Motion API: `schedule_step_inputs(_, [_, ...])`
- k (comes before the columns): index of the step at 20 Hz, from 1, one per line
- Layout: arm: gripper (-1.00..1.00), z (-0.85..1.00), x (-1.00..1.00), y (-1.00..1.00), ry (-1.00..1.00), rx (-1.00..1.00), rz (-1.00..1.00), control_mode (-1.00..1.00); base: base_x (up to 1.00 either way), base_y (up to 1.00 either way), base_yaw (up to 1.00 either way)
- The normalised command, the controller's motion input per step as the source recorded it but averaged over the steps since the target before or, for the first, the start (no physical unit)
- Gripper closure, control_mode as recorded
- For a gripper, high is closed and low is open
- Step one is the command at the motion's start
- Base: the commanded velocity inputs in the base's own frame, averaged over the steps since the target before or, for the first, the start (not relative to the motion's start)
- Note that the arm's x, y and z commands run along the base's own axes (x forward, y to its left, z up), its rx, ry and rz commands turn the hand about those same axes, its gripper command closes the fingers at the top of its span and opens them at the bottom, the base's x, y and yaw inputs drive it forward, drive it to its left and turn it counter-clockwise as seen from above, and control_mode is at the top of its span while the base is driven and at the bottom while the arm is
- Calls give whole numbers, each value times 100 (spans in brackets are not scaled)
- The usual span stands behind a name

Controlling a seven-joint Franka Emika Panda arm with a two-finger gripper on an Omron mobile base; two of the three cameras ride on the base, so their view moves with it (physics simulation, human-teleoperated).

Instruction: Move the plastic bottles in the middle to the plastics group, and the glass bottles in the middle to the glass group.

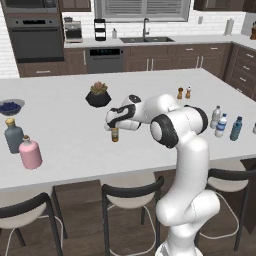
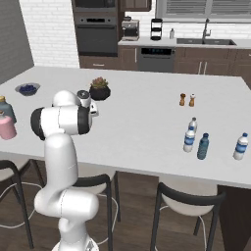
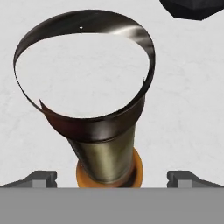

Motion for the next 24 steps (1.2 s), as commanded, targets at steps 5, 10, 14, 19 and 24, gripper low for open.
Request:
schedule_step_inputs(5, [100, 0, 0, 0, 0, 0, 0, -100, 0, 0, 0])
schedule_step_inputs(10, [100, 0, -2, 0, 0, 0, 0, -100, 0, 0, 0])
schedule_step_inputs(14, [100, 20, -32, 34, -9, 10, 14, -100, 0, 0, 0])
schedule_step_inputs(19, [100, 32, -37, 77, -5, 4, 30, -100, 0, 0, 0])
schedule_step_inputs(24, [100, 13, -37, 89, 0, 0, 32, -100, 0, 0, 0])
